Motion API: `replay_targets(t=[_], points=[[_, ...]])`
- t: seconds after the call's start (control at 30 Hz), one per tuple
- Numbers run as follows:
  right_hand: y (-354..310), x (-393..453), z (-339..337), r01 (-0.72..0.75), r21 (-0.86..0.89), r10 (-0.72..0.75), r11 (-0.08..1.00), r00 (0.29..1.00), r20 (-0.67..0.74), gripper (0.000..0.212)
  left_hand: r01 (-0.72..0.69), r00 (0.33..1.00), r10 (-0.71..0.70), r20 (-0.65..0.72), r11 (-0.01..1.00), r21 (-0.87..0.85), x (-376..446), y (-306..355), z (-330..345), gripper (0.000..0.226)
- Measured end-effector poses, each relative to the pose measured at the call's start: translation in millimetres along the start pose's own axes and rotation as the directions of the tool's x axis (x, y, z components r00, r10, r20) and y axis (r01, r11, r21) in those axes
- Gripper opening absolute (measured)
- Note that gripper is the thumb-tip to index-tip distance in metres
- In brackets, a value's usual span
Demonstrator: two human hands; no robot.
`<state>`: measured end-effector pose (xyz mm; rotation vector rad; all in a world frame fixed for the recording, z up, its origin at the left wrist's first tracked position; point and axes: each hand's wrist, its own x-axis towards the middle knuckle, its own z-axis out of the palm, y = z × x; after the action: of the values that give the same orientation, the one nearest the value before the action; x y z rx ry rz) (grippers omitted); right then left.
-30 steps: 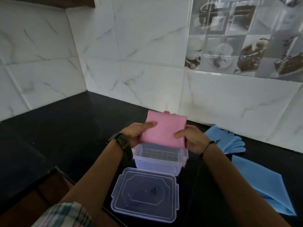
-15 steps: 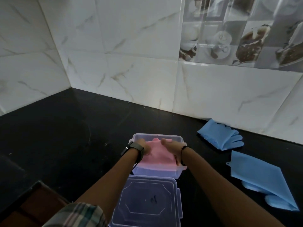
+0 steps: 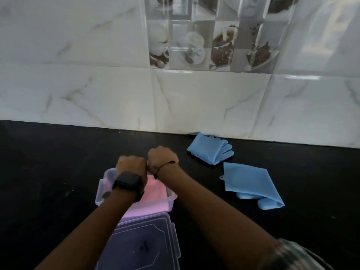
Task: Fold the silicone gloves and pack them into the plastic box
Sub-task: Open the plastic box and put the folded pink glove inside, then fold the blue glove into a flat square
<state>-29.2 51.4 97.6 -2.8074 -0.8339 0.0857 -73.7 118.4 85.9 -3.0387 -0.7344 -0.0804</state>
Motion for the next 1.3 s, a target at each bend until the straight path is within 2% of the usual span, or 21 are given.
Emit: replay_targets(t=[0.13, 0.17, 0.23, 0.3, 0.37, 0.4, 0.47, 0.5, 0.53, 0.6, 0.67, 0.7, 0.77, 0.8, 0.83, 0.87, 0.97, 1.03, 1.1, 1.2, 1.3], points=[[92, -17, -34, -0.171, 0.107, 0.191, 0.979, 0.959, -0.212, 0.030, -0.171, 0.979, 0.153, -0.135, 0.976, -0.136, 3, 49, -31, 0.028], [124, -24, -35, -0.243, 0.056, 0.249, 0.968, 0.953, -0.172, 0.033, -0.211, 0.974, 0.191, -0.124, 0.961, -0.179, 3, 69, -32, 0.026], [183, -42, -26, -0.325, -0.094, 0.332, 0.941, 0.941, 0.064, 0.048, -0.269, 0.963, 0.257, -0.080, 0.900, -0.343, -8, 114, -29, 0.022], [224, -59, -2, -0.350, -0.188, 0.396, 0.918, 0.848, 0.352, 0.076, -0.239, 0.945, 0.323, 0.047, 0.782, -0.576, -22, 156, -14, 0.019], [247, -70, 24, -0.333, -0.211, 0.392, 0.919, 0.824, 0.408, 0.081, -0.025, 0.864, 0.403, 0.301, 0.632, -0.774, -45, 192, 9, 0.019], [254, -71, 32, -0.317, -0.203, 0.371, 0.927, 0.860, 0.351, 0.072, 0.201, 0.807, 0.389, 0.445, 0.528, -0.825, -54, 206, 21, 0.017], [263, -71, 35, -0.272, -0.210, 0.321, 0.939, 0.912, 0.256, 0.057, 0.677, 0.638, 0.385, 0.667, 0.132, -0.724, -67, 220, 43, 0.014], [265, -70, 32, -0.261, -0.198, 0.305, 0.945, 0.923, 0.234, 0.054, 0.790, 0.567, 0.391, 0.725, -0.008, -0.613, -70, 224, 55, 0.014], [268, -69, 27, -0.274, -0.163, 0.306, 0.948, 0.927, 0.216, 0.049, 0.839, 0.519, 0.410, 0.750, -0.076, -0.539, -71, 227, 64, 0.016], [277, -71, 18, -0.379, 0.029, 0.370, 0.925, 0.914, 0.166, 0.038, 0.858, 0.505, 0.400, 0.765, -0.131, -0.497, -71, 238, 76, 0.025], [291, -78, 13, -0.535, 0.364, 0.529, 0.763, 0.840, 0.125, 0.034, 0.844, 0.531, 0.388, 0.753, -0.158, -0.513, -69, 253, 81, 0.029], [297, -84, 12, -0.584, 0.554, 0.621, 0.593, 0.770, 0.146, 0.033, 0.838, 0.541, 0.379, 0.751, -0.161, -0.522, -68, 261, 81, 0.028], [307, -97, 12, -0.464, 0.885, 0.717, 0.024, 0.625, 0.308, 0.035, 0.818, 0.566, 0.351, 0.746, -0.120, -0.563, -65, 275, 81, 0.023], [312, -105, 13, -0.308, 0.916, 0.708, -0.257, 0.585, 0.395, 0.037, 0.803, 0.581, 0.332, 0.743, -0.082, -0.590, -64, 281, 80, 0.024], [315, -115, 15, -0.146, 0.882, 0.694, -0.447, 0.566, 0.445, 0.040, 0.779, 0.606, 0.301, 0.736, -0.039, -0.626, -62, 285, 81, 0.033], [316, -124, 17, -0.005, 0.836, 0.697, -0.549, 0.549, 0.461, 0.042, 0.747, 0.634, 0.267, 0.726, 0.035, -0.664, -58, 289, 85, 0.042], [313, -153, 16, 0.228, 0.748, 0.743, -0.624, 0.471, 0.476, 0.045, 0.615, 0.732, 0.131, 0.669, 0.295, -0.731, -48, 291, 91, 0.041], [311, -175, 14, 0.280, 0.718, 0.752, -0.637, 0.429, 0.500, 0.045, 0.514, 0.795, 0.104, 0.598, 0.409, -0.754, -36, 289, 90, 0.037], [305, -202, 17, 0.294, 0.701, 0.743, -0.649, 0.442, 0.502, 0.043, 0.495, 0.807, 0.045, 0.589, 0.492, -0.716, -22, 287, 88, 0.032], [276, -234, 35, 0.188, 0.706, 0.681, -0.683, 0.513, 0.522, 0.042, 0.387, 0.879, -0.039, 0.476, 0.644, -0.661, 3, 279, 78, 0.032], [241, -251, 54, -0.038, 0.700, 0.538, -0.713, 0.610, 0.582, 0.032, 0.165, 0.936, 0.103, 0.336, 0.718, -0.677, 19, 274, 76, 0.027]])
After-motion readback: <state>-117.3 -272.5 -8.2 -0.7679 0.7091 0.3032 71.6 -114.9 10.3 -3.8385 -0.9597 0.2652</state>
